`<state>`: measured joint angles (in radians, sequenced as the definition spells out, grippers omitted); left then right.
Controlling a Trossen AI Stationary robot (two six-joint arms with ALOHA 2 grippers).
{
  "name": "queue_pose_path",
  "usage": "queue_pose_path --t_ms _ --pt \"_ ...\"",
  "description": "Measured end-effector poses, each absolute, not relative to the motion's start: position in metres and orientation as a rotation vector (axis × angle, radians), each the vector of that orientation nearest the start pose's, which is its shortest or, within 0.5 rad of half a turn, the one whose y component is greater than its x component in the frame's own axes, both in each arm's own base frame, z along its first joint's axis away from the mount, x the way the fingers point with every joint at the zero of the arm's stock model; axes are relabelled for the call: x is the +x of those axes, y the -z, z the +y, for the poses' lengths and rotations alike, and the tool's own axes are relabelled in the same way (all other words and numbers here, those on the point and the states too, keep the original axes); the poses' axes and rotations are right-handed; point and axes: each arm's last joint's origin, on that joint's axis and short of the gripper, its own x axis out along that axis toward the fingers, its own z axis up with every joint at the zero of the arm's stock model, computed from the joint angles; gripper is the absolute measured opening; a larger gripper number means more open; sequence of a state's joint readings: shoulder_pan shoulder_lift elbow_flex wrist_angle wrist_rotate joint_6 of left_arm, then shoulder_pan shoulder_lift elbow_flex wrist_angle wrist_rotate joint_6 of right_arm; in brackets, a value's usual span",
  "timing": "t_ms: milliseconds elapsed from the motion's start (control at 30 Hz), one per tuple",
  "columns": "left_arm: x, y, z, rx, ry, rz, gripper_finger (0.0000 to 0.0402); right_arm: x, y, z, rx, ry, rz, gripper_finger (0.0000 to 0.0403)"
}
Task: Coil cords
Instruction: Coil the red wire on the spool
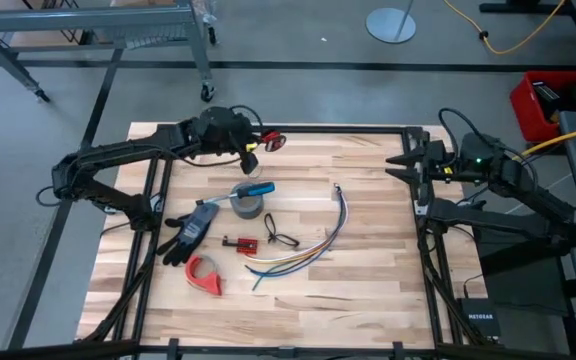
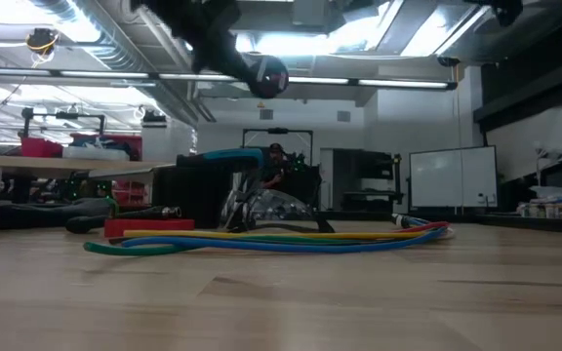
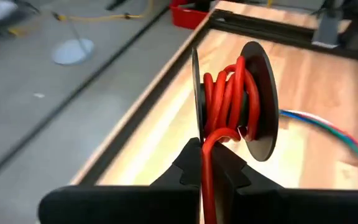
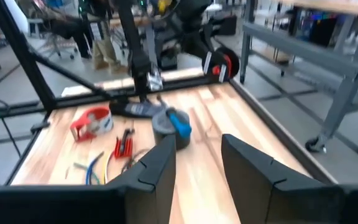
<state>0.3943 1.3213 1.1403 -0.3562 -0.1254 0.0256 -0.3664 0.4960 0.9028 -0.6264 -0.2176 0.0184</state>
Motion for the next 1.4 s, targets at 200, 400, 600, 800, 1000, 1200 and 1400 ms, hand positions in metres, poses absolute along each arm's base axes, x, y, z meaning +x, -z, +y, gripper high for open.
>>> queue_pose_path --t_ms 200,400,600,800,1000,1200,1400 --pt "0.262 -0.288 0.131 -0.206 -0.38 0.446 0.0 0.076 -0.356 -0.022 0.094 0.151 0.245 0.0134" --pt "0.271 -0.258 0.125 -0.401 -0.244 0.193 0.0 0.076 -0.356 -0.024 0.086 0.198 0.247 0.0134" --pt "0.292 -0.22 0.103 -0.628 -0.183 0.224 0.0 0.078 -0.352 -0.026 0.081 0.244 0.255 0.0134" --pt "0.32 -0.206 0.072 -0.733 -0.049 0.152 0.0 0.087 -0.333 -0.03 0.088 0.247 0.274 0.0134" --pt "0.33 -0.2 0.038 -0.805 -0.003 0.161 0.0 0.094 -0.315 -0.033 0.098 0.252 0.308 0.0134" --pt "0.332 -0.202 0.006 -0.728 0.015 0.154 0.0 0.097 -0.307 -0.034 0.105 0.257 0.33 0.0134" --pt "0.332 -0.201 -0.019 -0.722 -0.027 0.149 0.0 0.098 -0.298 -0.034 0.112 0.255 0.357 0.0134"
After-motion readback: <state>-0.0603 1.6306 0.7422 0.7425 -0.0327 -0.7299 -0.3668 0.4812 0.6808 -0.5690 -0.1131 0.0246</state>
